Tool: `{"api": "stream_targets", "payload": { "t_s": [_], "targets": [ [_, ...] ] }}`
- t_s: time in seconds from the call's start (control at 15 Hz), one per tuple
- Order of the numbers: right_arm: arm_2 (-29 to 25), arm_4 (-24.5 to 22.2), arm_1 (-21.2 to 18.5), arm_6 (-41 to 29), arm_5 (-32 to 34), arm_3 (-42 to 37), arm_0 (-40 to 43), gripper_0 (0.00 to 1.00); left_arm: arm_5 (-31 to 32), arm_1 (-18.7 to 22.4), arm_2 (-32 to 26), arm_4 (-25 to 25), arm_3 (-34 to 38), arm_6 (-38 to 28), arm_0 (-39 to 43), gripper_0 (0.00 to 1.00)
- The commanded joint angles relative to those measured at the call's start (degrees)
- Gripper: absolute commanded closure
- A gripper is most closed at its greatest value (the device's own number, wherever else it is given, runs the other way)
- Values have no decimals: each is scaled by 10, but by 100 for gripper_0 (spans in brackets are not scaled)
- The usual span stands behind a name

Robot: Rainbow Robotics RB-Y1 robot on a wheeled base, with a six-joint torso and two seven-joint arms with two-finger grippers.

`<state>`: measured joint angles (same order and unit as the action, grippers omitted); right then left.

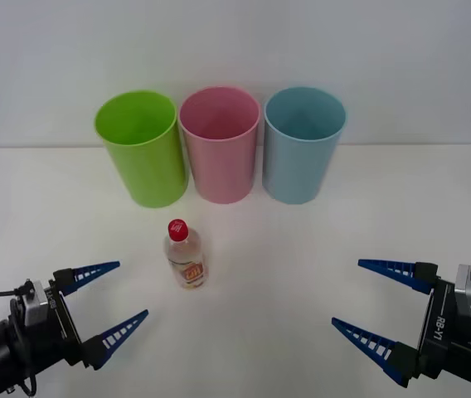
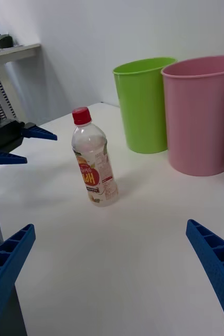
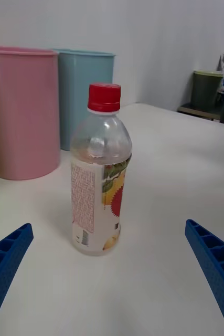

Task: Grasp the object on the table and drop it into the matching bin: aluminum can to the light blue bin, PET bottle to the pink bin.

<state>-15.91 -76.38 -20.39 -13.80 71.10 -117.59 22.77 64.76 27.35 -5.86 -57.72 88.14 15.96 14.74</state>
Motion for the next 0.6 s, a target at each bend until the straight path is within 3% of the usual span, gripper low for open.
{"api": "stream_targets", "payload": {
  "t_s": [0.07,0.6],
  "targets": [
    [0,0,0,0,0,0,0,0,-16,0,17,-6,0,-1,-6,0],
    [0,0,0,0,0,0,0,0,-69,-1,66,-4,-10,-7,-46,0]
  ]
}}
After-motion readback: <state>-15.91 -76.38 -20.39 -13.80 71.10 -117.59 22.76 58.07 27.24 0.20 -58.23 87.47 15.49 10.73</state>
